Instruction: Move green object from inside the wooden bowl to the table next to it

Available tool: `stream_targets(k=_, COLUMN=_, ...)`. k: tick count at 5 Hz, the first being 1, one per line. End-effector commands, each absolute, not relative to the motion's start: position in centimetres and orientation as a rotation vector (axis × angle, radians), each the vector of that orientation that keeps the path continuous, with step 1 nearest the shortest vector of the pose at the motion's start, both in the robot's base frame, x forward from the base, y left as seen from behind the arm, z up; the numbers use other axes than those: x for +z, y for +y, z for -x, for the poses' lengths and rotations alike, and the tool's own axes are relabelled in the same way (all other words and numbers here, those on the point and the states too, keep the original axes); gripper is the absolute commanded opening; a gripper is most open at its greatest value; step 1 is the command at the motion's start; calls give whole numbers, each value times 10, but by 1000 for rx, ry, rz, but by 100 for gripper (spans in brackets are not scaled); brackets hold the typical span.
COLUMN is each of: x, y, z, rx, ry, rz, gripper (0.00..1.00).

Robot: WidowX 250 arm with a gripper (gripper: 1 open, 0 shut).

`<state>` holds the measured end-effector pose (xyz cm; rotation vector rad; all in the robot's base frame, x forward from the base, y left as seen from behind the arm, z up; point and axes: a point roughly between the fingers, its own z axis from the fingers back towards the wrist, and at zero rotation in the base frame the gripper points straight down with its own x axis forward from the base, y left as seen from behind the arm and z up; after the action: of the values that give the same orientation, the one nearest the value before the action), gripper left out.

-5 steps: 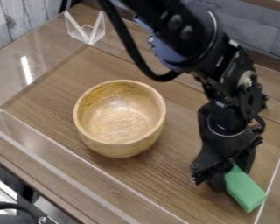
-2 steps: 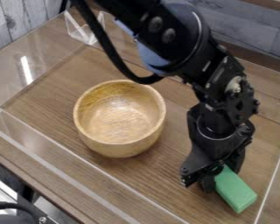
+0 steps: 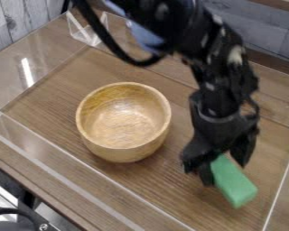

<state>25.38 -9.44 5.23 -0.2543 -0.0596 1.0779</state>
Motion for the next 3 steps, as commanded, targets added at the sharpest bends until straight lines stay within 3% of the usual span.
stream_targets(k=1, x=80, y=-87, z=-272, rx=1043, ry=-85, rz=328, gripper=100)
stream_targets(k=2, x=73, y=-83, z=-276, rx=1014, ry=-85, rz=329, gripper=0)
stream_targets(k=3, x=75, y=-79, z=-281, rx=978, ry=-79, rz=331, gripper=0)
